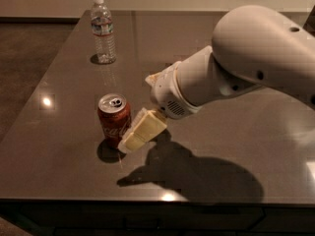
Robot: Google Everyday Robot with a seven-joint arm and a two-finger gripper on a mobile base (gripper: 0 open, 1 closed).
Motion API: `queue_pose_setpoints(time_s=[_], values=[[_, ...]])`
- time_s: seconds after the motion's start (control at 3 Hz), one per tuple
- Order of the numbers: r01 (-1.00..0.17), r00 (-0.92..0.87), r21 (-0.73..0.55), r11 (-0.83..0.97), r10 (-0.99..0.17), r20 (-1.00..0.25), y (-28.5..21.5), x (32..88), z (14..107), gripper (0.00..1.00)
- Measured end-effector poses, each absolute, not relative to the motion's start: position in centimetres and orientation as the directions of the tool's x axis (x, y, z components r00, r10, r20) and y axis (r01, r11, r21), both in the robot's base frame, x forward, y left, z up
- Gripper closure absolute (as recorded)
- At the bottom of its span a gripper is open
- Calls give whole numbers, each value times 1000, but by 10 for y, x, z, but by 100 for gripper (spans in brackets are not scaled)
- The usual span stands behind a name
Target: Knock coke can over
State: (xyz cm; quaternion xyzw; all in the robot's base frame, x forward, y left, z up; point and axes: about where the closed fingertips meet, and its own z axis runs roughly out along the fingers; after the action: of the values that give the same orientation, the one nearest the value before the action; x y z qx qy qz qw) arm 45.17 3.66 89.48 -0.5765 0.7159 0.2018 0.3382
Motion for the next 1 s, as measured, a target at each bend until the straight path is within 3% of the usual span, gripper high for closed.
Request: queue_pose_setpoints(time_s=[0.67, 1.0], values=[[-968, -84, -93, 231, -653, -753, 79, 439, 896, 0], [-975, -70, -85, 204, -652, -755, 94, 437, 893, 18]])
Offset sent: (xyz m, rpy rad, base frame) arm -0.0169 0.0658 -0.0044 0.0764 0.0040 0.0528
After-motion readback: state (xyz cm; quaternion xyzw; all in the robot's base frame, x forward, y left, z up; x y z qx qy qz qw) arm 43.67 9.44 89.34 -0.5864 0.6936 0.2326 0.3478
